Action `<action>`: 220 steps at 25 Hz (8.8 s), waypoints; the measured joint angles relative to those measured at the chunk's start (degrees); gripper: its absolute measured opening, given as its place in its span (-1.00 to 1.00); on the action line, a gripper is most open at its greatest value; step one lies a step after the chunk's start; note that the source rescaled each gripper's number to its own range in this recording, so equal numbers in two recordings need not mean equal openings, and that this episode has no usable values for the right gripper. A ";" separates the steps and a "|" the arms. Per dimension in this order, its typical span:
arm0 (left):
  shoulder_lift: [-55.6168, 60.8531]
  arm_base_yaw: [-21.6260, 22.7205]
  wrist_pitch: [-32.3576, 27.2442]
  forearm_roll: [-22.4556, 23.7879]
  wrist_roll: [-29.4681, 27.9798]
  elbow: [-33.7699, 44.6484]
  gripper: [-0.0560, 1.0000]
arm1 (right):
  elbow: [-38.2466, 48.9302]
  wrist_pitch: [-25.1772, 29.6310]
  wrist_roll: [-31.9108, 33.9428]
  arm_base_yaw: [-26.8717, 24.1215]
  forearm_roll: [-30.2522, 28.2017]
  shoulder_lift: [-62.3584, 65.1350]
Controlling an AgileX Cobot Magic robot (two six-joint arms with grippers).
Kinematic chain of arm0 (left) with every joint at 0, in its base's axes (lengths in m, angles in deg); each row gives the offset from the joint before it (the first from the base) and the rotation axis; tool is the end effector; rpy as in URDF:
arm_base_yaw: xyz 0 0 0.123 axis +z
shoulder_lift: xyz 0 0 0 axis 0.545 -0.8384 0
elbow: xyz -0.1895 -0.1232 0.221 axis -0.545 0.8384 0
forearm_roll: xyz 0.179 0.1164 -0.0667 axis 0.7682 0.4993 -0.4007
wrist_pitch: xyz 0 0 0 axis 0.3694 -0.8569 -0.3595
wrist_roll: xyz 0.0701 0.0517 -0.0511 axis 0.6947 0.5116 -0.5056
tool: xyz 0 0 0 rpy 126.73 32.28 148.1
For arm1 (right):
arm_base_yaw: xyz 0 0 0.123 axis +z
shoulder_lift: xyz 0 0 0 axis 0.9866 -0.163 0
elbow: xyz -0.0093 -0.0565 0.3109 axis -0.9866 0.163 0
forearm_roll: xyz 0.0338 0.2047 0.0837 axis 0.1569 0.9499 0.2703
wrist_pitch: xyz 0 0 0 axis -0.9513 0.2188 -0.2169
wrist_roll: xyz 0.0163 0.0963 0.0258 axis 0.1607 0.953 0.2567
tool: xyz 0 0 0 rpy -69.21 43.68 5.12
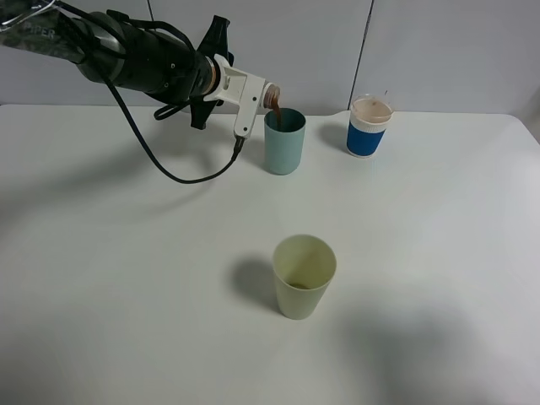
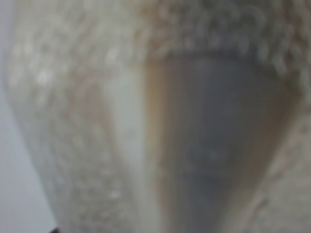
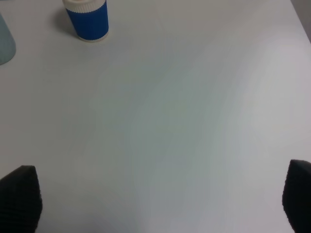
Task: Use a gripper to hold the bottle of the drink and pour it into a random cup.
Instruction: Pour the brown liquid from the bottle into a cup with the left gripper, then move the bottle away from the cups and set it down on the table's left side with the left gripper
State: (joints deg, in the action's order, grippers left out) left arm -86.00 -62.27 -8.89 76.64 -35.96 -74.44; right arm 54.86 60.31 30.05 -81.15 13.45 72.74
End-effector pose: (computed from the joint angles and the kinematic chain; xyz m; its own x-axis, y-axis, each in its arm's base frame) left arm 0.4347 -0.2113 0.2039 0.2767 0.9463 0.1670 0.4607 -0.2832 0.8412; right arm -0.0527 0.0011 0.2570 -0.4629 -0.0161 -0.8863 -0.0060 0.9999 -0.0150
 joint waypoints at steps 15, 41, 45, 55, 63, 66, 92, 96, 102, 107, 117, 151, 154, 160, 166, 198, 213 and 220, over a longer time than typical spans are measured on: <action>0.02 0.00 0.00 0.00 2.45 0.00 -0.86 | 0.00 0.00 0.00 0.00 0.00 0.00; 0.02 0.00 0.00 0.00 4.55 0.00 -0.86 | 0.00 0.00 0.00 0.00 0.00 0.00; 0.13 0.00 0.57 0.00 5.20 0.00 -0.86 | 0.00 0.00 0.00 0.00 0.00 0.00; 0.13 0.00 0.79 0.00 5.26 -0.04 -0.86 | 0.00 0.00 0.00 0.00 0.00 0.00; 0.19 0.00 0.00 0.00 6.10 -0.54 -0.86 | 0.00 0.00 0.00 0.00 0.00 0.00; 0.19 0.00 0.00 0.00 6.30 -0.66 -0.86 | 0.00 0.00 0.00 0.00 0.00 0.00; 0.19 -1.32 -0.03 0.00 7.60 -1.31 -0.86 | 0.00 0.00 0.00 0.00 0.00 0.00; 0.19 -1.46 -0.18 0.00 7.65 -1.31 -0.86 | 0.00 0.00 0.00 0.00 0.00 0.00; 0.19 -1.51 -0.77 0.00 8.83 -1.31 -0.86 | 0.00 0.00 0.00 0.00 0.00 0.00; 0.19 -1.51 -2.11 0.00 11.80 -1.31 -0.86 | 0.00 0.00 0.00 0.00 0.00 0.00; 0.19 -1.57 -2.06 0.00 15.36 -1.31 -0.86 | 0.00 0.00 0.05 0.00 0.00 0.00; 0.27 -2.76 -1.95 0.00 19.27 -3.97 -0.86 | 0.00 0.00 0.05 0.00 0.00 0.00; 0.27 -2.82 -1.95 0.00 19.56 -3.97 -0.86 | 0.00 0.00 0.05 0.00 0.00 0.00; 0.27 -2.82 -1.92 0.00 19.68 -3.97 -0.86 | 0.00 0.00 0.05 0.00 0.00 0.00; 0.27 -2.82 -1.92 0.00 20.03 -3.97 -0.86 | 0.00 0.00 0.05 0.00 0.00 0.00; 3.45 1.85 5.95 -23.05 -7.87 -7.43 -0.86 | 0.00 0.00 0.05 0.00 0.00 0.00; 7.28 7.84 18.36 -59.31 3.79 -3.84 -0.86 | 0.00 0.00 0.05 0.00 0.00 0.00; 9.32 10.08 29.10 -70.53 11.93 4.55 -0.86 | 0.00 0.00 0.05 0.00 0.00 0.00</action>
State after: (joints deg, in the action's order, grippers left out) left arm -76.69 -52.19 20.21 6.11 -24.02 -69.89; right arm 54.86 60.31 30.10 -81.15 13.45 72.74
